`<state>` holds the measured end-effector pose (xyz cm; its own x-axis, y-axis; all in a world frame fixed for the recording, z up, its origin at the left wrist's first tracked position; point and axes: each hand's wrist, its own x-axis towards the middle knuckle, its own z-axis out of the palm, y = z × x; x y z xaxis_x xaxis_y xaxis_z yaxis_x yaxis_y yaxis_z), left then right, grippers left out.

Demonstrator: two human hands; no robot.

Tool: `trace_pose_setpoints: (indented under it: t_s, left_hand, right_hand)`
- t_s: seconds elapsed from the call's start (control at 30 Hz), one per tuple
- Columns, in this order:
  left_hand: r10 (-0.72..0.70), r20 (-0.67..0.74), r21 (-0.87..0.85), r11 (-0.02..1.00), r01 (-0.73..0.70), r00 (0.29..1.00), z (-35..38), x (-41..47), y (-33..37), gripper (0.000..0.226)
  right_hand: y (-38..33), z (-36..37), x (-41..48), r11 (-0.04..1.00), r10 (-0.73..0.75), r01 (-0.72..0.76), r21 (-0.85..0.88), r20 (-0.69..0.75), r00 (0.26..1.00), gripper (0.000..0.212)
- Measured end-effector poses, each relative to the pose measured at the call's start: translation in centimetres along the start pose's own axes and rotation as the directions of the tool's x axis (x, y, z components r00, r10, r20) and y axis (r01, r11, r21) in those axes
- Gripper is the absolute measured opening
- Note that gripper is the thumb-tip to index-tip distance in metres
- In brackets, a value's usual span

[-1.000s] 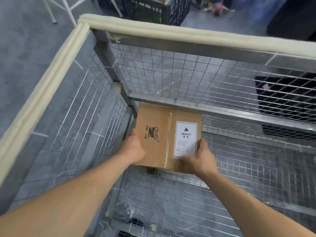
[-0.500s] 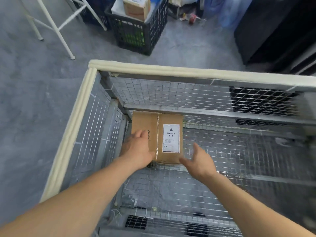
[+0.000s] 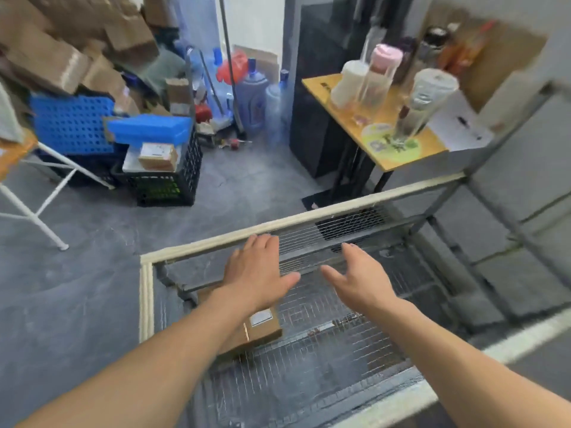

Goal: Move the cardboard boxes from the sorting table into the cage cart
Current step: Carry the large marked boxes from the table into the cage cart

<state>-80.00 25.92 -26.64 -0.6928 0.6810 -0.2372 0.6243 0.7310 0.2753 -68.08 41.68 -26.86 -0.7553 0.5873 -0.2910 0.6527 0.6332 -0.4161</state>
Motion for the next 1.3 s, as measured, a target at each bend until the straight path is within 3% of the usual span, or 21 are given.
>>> trace_pose_setpoints:
  t_s: [0.17,0.47,0.97,1.3]
  left_hand:
    - [0.208,-0.096,0.057,0.977,-0.203,0.973,-6.1,-1.5,8.1,0.073]
    - [0.467,-0.147,0.102,0.884,-0.457,0.872,-9.9,-7.5,22.3,0.075]
    - [0.735,-0.154,0.168,0.678,-0.715,0.661,-9.6,-23.3,38.6,0.077]
    - [0.880,-0.119,0.126,0.473,-0.872,0.460,-9.9,-31.0,44.0,0.080]
  right_hand:
    - [2.4,-8.8,-4.8,0.999,0.044,-0.043,0.006,-0.171,0.984,0.081]
    - [9.6,-19.0,-17.0,0.982,0.177,-0.190,0.006,-0.392,0.903,0.065]
    - [18.2,-25.0,-40.0,0.914,0.350,-0.404,0.030,-0.561,0.750,0.069]
    - [18.4,-25.6,-51.4,0.805,0.515,-0.577,0.140,-0.648,0.562,0.072]
